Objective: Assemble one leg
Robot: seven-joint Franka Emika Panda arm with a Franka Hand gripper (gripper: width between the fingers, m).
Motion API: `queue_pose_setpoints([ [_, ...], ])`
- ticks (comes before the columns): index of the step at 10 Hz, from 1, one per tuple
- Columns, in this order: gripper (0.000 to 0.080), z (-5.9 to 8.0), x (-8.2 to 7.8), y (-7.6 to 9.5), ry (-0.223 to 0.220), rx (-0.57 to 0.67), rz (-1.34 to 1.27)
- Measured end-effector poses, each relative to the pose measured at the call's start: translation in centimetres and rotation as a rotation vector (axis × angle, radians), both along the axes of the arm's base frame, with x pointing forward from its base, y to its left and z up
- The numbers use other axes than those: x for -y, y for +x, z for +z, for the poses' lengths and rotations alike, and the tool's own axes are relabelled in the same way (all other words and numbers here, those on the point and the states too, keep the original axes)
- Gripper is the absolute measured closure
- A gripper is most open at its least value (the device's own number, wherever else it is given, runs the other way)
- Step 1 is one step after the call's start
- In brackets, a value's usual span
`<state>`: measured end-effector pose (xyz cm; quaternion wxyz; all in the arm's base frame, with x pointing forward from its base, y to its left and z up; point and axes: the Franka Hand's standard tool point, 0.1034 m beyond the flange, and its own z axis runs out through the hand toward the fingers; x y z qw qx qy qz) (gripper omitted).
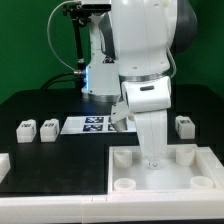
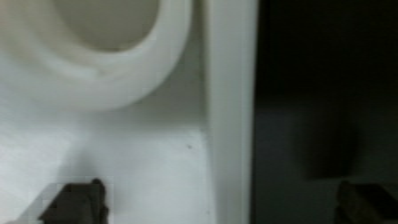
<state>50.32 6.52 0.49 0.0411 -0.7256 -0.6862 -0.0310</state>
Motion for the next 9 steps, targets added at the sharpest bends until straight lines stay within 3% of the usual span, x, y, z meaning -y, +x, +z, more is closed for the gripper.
queue_pose_setpoints([
  [1,0.0151,0.3,-0.1,-0.1,-0.001,0.001,-0.039],
  [2,0.0151,1.6,-0.5,-0.9,-0.007,0.009,-0.122],
  [4,0.0151,3.6,-2.0,-3.5,-0.018,0.019,-0.246],
  [6,0.0151,5.5,-4.4,-5.1,-0.018,0.007,-0.570],
  [7,0.0151,5.4,-5.7,-6.1,-0.015,-0.011,-0.706],
  [9,0.0151,5.8,-6.7,-5.9,0.011,-0.017,-0.881],
])
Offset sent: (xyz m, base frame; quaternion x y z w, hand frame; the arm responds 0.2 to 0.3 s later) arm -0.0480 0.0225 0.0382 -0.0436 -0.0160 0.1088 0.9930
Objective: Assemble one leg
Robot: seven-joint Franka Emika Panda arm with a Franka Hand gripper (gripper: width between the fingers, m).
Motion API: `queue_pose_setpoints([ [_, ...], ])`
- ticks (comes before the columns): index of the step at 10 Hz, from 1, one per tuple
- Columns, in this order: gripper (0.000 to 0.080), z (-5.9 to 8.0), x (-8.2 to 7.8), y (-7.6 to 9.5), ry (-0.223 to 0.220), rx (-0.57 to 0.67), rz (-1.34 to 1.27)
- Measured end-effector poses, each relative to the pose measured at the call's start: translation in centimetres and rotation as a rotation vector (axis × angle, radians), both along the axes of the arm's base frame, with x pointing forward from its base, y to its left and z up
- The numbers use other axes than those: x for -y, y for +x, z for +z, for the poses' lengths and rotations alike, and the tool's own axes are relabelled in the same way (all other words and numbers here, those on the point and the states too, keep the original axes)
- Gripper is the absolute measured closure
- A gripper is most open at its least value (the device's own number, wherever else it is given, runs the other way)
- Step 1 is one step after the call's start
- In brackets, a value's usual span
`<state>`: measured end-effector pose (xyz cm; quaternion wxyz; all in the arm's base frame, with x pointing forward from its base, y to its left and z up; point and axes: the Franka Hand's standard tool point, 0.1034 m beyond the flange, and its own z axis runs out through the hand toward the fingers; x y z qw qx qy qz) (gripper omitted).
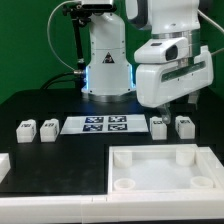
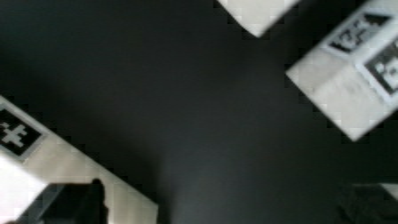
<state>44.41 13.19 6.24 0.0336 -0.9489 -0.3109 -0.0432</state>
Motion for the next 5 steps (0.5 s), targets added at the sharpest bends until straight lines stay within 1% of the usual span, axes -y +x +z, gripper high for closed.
queue_pose_setpoints([
  [2,0.0151,-0.1,-0.2,-0.1,0.025,-0.027,-0.217],
  [3,0.0151,-0.1,-0.3,-0.2,0.029,-0.032,-0.260],
  [4,0.0151,-0.3,-1.5,-1.0,0.041,-0.062,-0.463],
  [5,0.0151,-1.2,-3.1,-3.1,0.047,-0.088,-0.604],
])
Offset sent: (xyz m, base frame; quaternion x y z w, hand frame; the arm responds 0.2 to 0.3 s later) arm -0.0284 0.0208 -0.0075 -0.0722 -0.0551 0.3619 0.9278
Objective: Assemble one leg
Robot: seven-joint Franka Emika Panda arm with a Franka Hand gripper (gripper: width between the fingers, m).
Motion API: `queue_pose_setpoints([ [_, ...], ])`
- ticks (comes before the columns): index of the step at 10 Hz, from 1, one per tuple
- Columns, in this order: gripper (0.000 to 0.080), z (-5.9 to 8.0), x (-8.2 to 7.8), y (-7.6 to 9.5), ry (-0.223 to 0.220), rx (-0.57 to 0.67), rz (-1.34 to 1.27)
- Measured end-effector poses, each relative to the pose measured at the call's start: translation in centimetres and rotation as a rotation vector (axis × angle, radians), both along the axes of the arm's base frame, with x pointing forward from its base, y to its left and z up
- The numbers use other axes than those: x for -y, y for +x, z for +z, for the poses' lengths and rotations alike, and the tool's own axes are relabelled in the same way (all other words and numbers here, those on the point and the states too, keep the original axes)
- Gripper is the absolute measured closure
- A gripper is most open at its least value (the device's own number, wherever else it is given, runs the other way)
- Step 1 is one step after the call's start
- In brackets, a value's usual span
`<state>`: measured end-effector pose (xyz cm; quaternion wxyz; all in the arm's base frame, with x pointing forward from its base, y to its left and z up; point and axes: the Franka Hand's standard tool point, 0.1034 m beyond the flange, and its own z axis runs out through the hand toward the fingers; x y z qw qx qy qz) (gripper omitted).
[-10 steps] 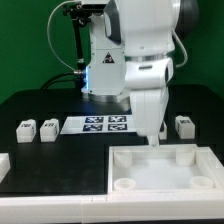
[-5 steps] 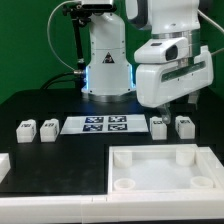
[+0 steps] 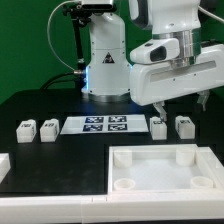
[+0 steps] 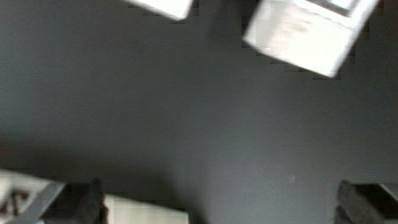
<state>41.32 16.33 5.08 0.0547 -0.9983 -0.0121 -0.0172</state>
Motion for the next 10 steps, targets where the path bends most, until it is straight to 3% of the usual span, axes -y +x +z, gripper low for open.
queue_pose_setpoints([
  [1,0.0151,-0.5,-0.7,-1.4,-0.012,-0.043,-0.002],
  [3,0.0151,-0.6,-1.8,-1.7,-0.020,-0.079,-0.013],
  [4,0.0151,-1.3,-1.5,-2.4,-0.034,-0.130,-0.008],
  [5,0.0151,-1.7,-1.0,-3.2,-0.061,-0.245,0.008],
  [8,0.0151,-1.8,0.5,-2.2,-0.058,-0.500,0.060],
  [10,0.0151,-2.1,0.4,-2.3,-0.067,-0.715,0.076],
])
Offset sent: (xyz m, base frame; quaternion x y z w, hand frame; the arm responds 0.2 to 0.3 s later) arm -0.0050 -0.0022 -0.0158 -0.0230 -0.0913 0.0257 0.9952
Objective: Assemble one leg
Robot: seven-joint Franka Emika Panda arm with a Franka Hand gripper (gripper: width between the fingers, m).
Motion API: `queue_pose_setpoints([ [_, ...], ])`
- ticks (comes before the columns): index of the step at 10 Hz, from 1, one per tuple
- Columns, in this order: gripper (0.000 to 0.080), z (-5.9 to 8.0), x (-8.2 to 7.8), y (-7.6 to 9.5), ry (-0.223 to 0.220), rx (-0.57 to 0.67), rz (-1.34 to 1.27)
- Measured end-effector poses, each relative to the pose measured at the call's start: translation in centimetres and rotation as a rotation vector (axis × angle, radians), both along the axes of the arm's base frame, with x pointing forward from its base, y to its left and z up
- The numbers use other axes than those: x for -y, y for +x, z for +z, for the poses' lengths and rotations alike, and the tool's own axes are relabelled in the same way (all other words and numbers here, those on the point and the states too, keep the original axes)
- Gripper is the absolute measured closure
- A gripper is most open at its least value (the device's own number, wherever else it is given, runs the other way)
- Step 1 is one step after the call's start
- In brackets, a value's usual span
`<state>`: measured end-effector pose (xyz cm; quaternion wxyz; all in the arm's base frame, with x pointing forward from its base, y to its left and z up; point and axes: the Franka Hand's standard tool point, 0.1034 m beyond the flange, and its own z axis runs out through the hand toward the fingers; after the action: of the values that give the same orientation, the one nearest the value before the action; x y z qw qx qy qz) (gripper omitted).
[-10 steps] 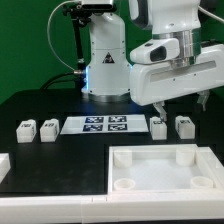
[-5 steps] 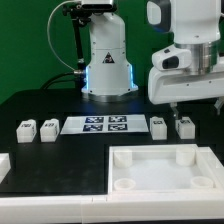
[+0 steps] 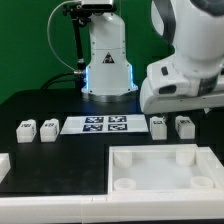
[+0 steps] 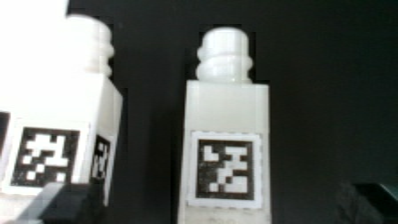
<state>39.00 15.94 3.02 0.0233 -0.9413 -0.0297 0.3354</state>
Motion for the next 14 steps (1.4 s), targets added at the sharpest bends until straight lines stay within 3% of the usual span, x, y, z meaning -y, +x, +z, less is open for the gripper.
queue_pose_setpoints([
  [2,0.0151,-0.9,-0.6,0.3,0.003,-0.034,0.003],
  [9,0.0177,-1.8,-0.7,-0.2,0.008,-0.049,0.011],
  [11,0.0511,-1.8,-0.7,-0.2,0.008,-0.049,0.011],
  [14,0.0509,-1.8,-0.7,-0.2,0.008,-0.049,0.011],
])
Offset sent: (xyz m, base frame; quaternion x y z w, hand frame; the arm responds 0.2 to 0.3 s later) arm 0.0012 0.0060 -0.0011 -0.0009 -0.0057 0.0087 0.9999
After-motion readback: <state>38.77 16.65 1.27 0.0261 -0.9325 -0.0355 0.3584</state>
